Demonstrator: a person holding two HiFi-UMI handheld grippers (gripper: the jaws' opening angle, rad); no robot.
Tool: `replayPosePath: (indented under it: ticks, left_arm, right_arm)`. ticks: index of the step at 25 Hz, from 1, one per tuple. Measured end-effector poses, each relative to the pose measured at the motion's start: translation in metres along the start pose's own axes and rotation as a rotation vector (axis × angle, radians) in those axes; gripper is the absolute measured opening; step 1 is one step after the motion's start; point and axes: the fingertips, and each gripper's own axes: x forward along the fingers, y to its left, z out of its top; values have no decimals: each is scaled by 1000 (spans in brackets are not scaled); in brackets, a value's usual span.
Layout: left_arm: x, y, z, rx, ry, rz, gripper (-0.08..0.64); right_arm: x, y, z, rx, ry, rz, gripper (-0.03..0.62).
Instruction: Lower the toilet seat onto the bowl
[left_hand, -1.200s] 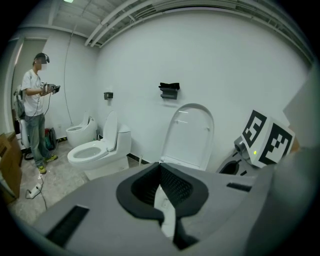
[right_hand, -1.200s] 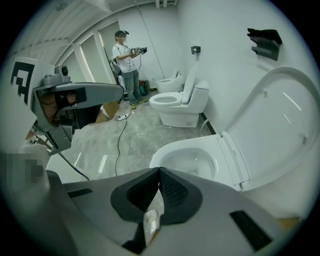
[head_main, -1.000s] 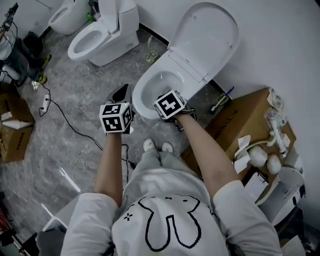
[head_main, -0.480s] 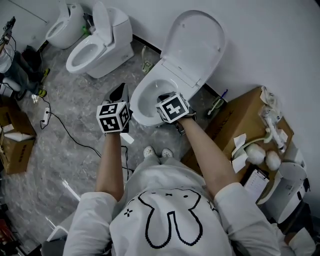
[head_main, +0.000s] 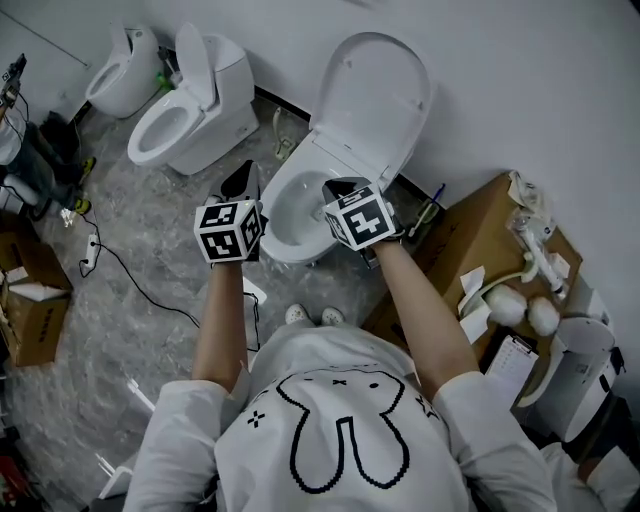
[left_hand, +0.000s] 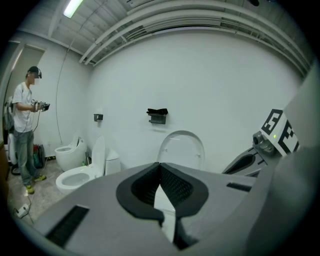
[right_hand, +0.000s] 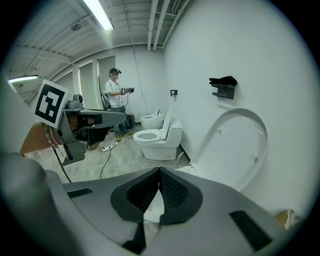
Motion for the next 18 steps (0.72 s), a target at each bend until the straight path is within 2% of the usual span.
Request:
replayPosePath:
  ticks: [12, 18]
  left_arm:
    - [-2, -24, 55, 76, -98, -60, 9]
    - [-11, -33, 86, 93, -202, -75, 9]
  right_arm:
    - [-60, -35, 42, 13, -216, -112, 28]
    - [-95, -44, 67, 14, -339, -162, 28]
